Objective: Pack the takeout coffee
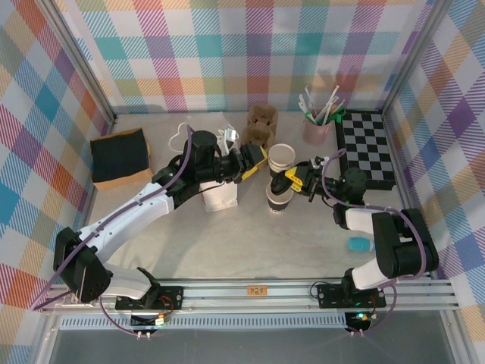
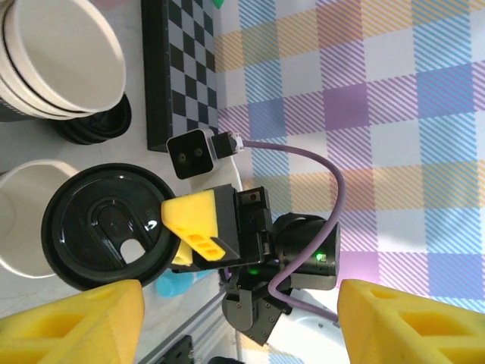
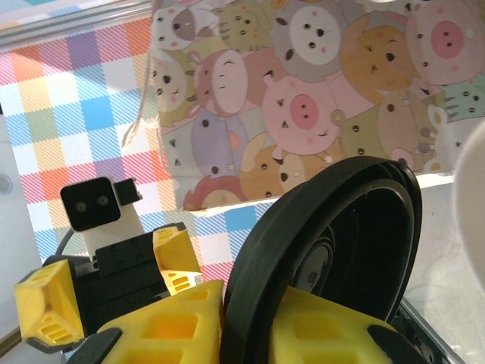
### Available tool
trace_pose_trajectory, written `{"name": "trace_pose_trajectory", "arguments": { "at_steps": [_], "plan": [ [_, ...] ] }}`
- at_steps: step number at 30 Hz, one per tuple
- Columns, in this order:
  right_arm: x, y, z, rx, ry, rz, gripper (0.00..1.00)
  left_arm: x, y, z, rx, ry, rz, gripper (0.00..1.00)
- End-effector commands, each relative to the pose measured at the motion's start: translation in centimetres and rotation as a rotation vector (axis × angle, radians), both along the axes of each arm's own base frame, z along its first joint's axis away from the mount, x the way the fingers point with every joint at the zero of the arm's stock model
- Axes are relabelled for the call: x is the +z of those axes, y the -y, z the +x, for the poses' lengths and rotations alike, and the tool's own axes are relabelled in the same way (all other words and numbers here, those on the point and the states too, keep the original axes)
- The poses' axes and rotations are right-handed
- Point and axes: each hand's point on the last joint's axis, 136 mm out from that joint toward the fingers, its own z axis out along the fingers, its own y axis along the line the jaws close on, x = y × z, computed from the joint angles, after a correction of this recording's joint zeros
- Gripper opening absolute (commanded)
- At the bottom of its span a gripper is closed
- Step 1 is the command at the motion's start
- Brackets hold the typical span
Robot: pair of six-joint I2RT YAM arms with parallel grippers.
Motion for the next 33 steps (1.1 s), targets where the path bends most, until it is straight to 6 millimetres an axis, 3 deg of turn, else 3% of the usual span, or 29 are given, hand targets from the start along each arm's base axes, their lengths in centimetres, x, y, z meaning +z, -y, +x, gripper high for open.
{"name": "trace_pose_trajectory", "arguments": {
  "at_steps": [1,5,14,19,25,33],
  "plan": [
    [0.7,0.0,-0.6,0.018,0.099,0.01,0.19,-0.3,-0.4,-1.2,-0.035,0.07,0.084,0.68],
    [1.7,0.0,-0.6,0.028,0.13,0.013,0.19,-1.3,0.4,-2.3,-0.089,0.071,0.173,0.68],
    [3.9,-0.2,-1.2,0.054,0.27,-0.032,0.19,-1.8,-0.3,-2.4,-0.068,0.206,0.201,0.68],
    [3.4,-0.2,-2.1,0.05,0.361,-0.092,0.18,-4.0,-1.1,-1.9,0.002,0.247,0.279,0.68],
    [2.3,0.1,-3.1,0.03,0.414,-0.136,0.18,-7.6,0.7,-3.4,-0.046,0.269,0.322,0.67],
    [1.7,-0.2,-4.2,0.04,0.447,-0.143,0.18,-9.2,0.2,-4.0,-0.009,0.27,0.347,0.67]
  ]
}}
